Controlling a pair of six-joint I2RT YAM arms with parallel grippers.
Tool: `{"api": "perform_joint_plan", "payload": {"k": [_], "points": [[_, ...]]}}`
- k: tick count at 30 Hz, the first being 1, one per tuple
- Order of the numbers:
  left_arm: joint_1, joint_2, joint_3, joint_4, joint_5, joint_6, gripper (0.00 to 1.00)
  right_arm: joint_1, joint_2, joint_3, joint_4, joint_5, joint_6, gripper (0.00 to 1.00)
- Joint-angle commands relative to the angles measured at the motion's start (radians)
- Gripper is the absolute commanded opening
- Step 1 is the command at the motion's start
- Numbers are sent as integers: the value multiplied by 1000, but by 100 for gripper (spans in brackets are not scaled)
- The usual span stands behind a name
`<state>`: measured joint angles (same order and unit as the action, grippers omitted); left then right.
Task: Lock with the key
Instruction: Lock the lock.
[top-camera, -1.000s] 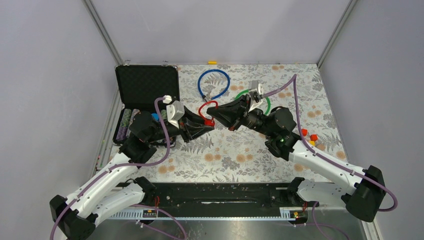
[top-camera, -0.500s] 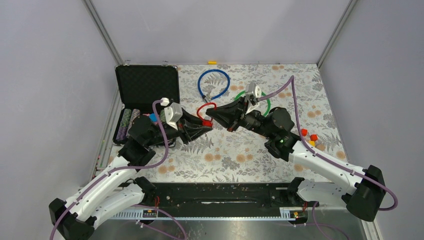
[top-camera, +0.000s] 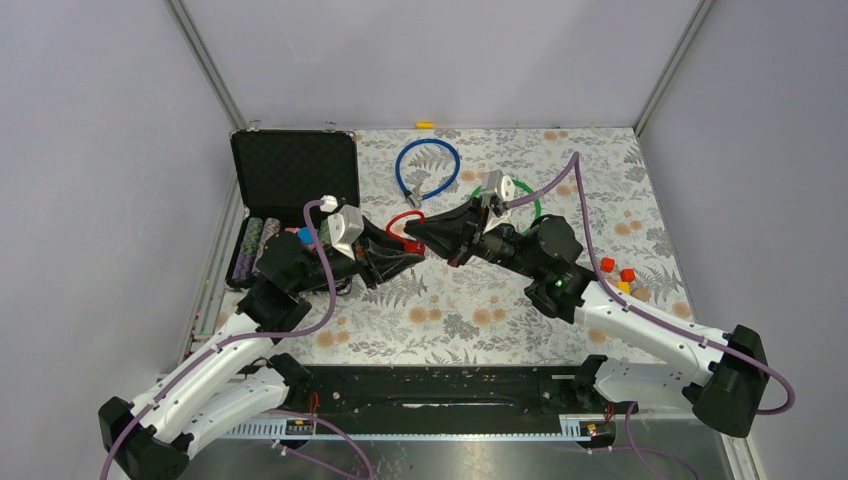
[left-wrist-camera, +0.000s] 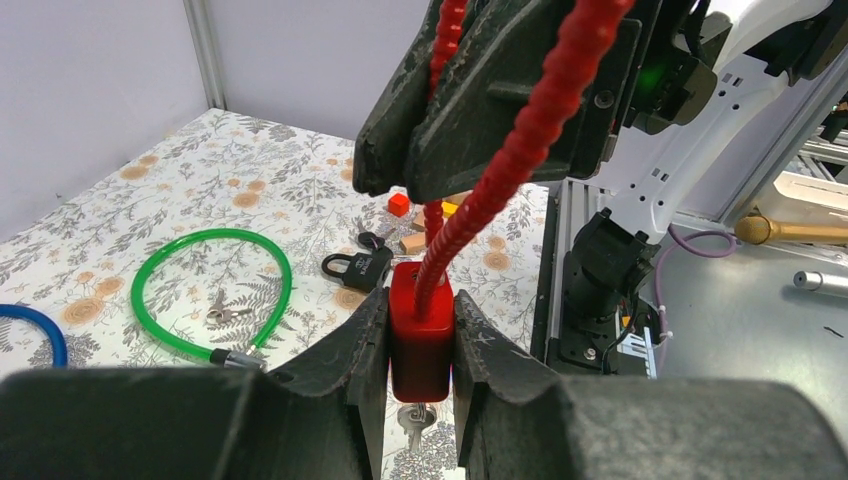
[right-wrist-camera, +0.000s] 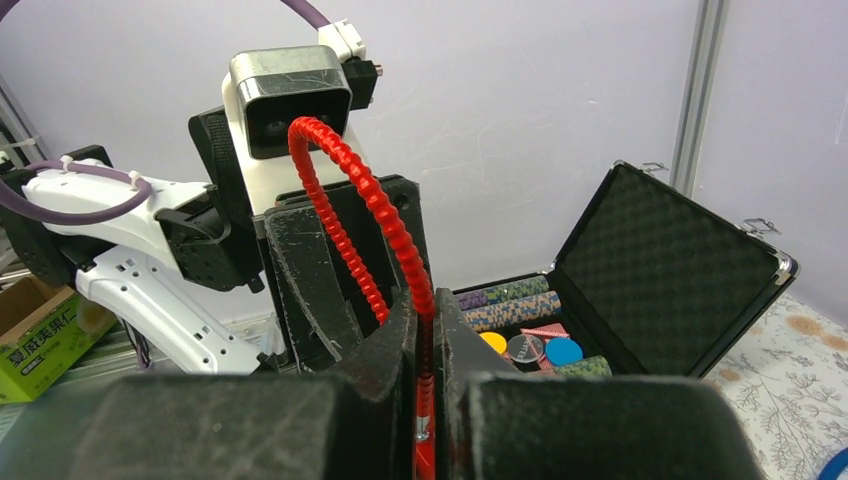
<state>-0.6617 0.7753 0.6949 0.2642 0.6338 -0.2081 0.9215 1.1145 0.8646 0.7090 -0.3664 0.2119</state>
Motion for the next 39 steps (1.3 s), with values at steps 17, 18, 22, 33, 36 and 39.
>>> {"api": "perform_joint_plan", "payload": {"k": [17, 18, 22, 33, 36, 39], "points": [[19, -46, -4, 254, 14, -40, 0, 36, 4, -13, -92, 59, -28, 0], [20, -42, -3, 258, 20, -42, 0, 39, 6, -11, -98, 63, -34, 0], [22, -35, -2, 257, -19, -50, 0, 48, 6, -11, -116, 47, -59, 0], [30, -42, 38, 180, -201, -56, 0, 57, 5, 6, -321, -81, -204, 0], [31, -35, 39, 195, -188, -76, 0, 59, 22, 8, -344, -72, -196, 0], [32, -35, 41, 210, -191, -102, 0, 59, 26, 8, -355, -60, -170, 0]]}}
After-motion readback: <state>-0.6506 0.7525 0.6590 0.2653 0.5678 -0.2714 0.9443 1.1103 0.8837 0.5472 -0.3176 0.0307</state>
